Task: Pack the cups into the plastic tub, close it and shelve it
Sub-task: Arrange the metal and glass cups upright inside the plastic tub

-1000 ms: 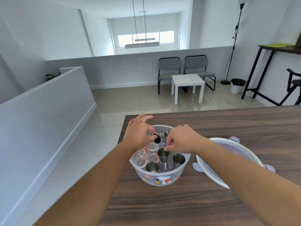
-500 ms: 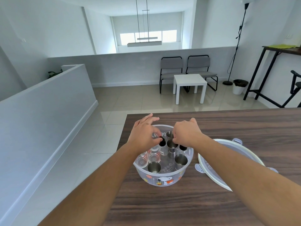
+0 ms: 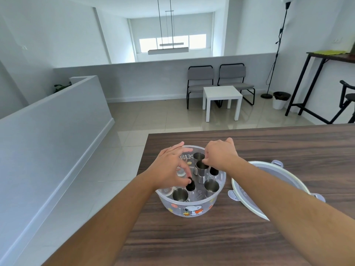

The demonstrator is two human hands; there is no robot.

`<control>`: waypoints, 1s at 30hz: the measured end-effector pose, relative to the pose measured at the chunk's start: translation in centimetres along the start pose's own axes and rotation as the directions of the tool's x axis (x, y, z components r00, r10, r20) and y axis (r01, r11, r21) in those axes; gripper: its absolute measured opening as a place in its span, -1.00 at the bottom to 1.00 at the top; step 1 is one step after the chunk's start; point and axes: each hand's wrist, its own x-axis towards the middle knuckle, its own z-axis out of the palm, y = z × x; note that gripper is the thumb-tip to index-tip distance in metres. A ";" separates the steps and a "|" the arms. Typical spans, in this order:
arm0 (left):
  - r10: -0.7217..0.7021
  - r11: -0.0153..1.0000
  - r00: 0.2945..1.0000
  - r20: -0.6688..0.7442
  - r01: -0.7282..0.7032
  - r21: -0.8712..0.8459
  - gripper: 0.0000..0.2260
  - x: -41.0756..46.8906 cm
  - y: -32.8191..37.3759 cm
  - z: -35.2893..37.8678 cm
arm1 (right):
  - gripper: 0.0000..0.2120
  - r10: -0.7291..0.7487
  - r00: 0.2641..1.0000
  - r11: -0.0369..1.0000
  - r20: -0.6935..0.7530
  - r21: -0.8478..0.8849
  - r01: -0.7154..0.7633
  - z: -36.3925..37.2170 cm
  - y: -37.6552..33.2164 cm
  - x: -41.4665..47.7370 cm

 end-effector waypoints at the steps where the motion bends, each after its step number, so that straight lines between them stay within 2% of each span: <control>1: -0.005 1.000 1.000 0.010 0.006 -0.009 -0.91 -0.1 0.0 -0.1 | -0.82 -0.016 1.000 1.000 -0.010 0.017 0.016 -0.5 0.2 -0.2; 4: -0.016 1.000 0.999 0.028 0.017 -0.008 -0.90 -0.3 -0.1 -0.3 | -0.85 -0.117 0.993 0.983 0.003 0.143 0.115 -2.5 1.1 -1.1; 7: -0.020 1.000 0.999 0.030 0.021 -0.014 -0.90 -0.3 0.0 -0.4 | -0.90 -0.273 0.953 0.945 0.131 0.224 0.240 -4.1 1.7 -2.4; 10: -0.048 0.998 0.998 0.041 0.050 -0.040 -0.88 -0.5 0.2 -0.3 | -0.85 -0.348 0.906 0.932 0.240 0.194 0.307 -4.4 1.4 -3.2; 14: -0.115 0.991 0.993 0.041 0.117 -0.065 -0.79 -1.0 -0.4 -0.9 | -0.80 -0.376 0.883 0.927 0.280 0.114 0.359 -3.4 0.5 -3.4; 17: -0.159 0.987 0.987 0.027 0.159 -0.010 -0.78 -1.4 -1.2 -1.1 | -0.87 -0.390 0.881 0.921 0.266 0.105 0.376 -2.4 0.2 -3.5; 21: -0.205 0.978 0.978 0.028 0.204 0.032 -0.88 -1.7 -1.7 -0.6 | -0.94 -0.391 0.905 0.917 0.169 0.149 0.369 -1.5 0.0 -3.4; 30: -0.217 0.974 0.976 0.004 0.217 0.063 -0.91 -1.6 -1.9 0.2 | -0.92 -0.349 0.937 0.926 -0.023 0.146 0.349 -0.5 -2.2 -2.0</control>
